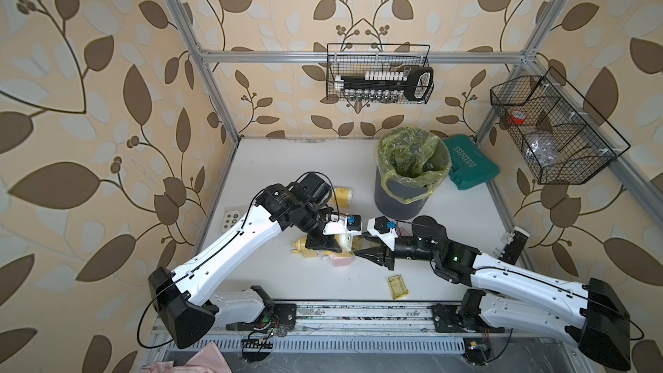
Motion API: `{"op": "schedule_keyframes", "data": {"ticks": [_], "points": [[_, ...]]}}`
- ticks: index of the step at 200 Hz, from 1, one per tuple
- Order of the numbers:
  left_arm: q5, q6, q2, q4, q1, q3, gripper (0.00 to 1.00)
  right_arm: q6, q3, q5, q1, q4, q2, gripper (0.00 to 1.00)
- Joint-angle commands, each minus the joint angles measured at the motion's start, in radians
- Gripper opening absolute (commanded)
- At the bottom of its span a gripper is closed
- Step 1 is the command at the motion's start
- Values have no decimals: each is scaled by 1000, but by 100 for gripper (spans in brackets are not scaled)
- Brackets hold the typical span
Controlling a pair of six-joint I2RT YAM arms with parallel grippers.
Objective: Take out the pencil sharpener tray and clean the shavings
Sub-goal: Open the container of the pencil sharpener.
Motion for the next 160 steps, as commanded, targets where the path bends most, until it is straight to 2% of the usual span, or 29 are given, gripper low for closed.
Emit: {"op": "schedule_keyframes", "data": {"ticks": [1,160], "points": [[-42,10,-34,-105,-9,6,0,47,1,89,-23,45,-40,0],[51,-25,-91,-51,2,45,0,31,-66,146,-21,-23,-185,0]]}}
